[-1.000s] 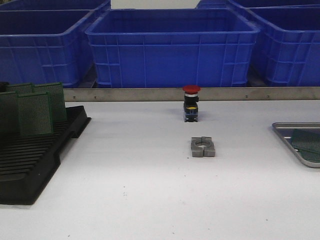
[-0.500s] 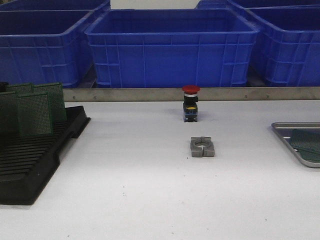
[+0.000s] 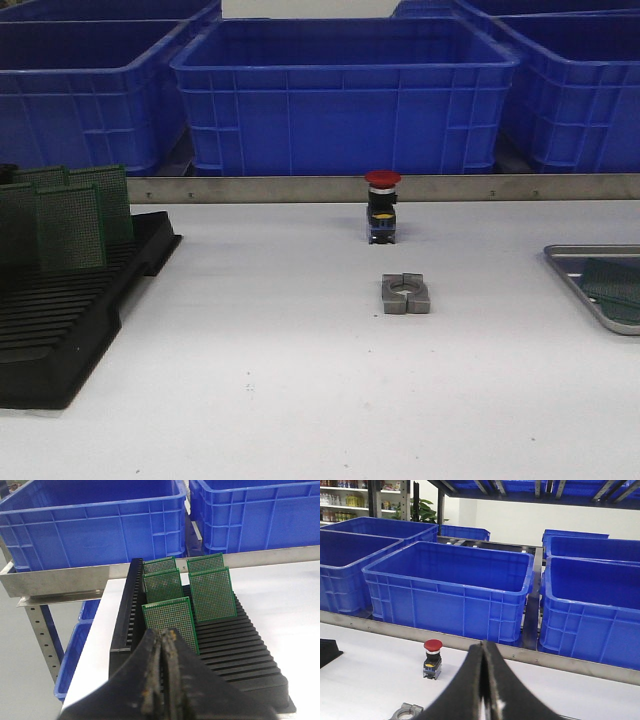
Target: Place circuit board on tray
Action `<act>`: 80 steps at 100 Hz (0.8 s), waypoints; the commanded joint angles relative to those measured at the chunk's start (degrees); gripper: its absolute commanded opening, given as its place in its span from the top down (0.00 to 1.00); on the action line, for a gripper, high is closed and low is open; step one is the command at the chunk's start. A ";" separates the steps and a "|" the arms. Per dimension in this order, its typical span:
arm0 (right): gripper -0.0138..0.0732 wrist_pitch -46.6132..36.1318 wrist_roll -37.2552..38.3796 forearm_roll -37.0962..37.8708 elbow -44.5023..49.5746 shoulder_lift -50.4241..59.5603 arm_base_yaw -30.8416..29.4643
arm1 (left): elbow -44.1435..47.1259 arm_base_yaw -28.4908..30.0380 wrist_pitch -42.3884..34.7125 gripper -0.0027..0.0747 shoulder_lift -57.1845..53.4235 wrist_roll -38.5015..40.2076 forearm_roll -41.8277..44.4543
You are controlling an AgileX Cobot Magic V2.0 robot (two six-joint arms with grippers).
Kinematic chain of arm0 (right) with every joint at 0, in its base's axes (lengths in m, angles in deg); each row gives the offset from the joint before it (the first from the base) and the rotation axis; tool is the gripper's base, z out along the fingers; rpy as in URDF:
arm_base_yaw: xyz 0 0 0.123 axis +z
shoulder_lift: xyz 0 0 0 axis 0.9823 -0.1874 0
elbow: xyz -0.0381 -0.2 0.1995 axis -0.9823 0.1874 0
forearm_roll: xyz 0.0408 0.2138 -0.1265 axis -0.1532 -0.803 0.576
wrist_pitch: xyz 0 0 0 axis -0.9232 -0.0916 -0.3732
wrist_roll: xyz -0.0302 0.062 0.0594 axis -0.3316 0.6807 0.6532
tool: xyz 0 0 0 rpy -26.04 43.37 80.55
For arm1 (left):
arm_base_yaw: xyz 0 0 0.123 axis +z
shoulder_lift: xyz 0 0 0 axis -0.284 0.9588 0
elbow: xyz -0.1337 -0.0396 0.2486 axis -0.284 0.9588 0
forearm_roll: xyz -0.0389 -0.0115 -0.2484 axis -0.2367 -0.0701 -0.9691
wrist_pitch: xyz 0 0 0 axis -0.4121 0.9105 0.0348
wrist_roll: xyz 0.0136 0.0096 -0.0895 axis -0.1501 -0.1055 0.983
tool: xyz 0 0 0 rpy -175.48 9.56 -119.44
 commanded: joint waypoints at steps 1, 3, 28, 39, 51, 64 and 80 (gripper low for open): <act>0.91 -0.78 -0.29 -0.67 -1.60 -0.64 0.01 | 1.15 0.35 -4.39 0.99 -1.63 0.68 0.09; 0.91 -0.78 -0.29 -0.67 -1.60 -0.64 0.01 | 1.15 0.35 -4.39 0.99 -1.63 0.68 0.09; 0.91 -0.78 -0.29 -0.67 -1.60 -0.64 0.01 | 1.15 0.35 -4.39 0.99 -1.63 0.68 0.09; 0.91 -0.78 -0.29 -0.67 -1.60 -0.64 0.01 | 1.15 0.35 -4.39 0.99 -1.63 0.68 0.09; 0.91 -0.78 -0.29 -0.67 -1.60 -0.64 0.01 | 1.15 0.35 -4.39 0.99 -1.63 0.68 0.09; 0.91 -1.97 -0.29 -0.67 -1.53 -0.64 0.01 | 1.15 0.35 -4.39 0.99 -1.63 0.68 0.09; 0.91 -8.22 -0.29 -0.60 -1.41 -0.64 -0.17 | 1.15 0.35 -4.39 0.99 -1.63 0.68 0.09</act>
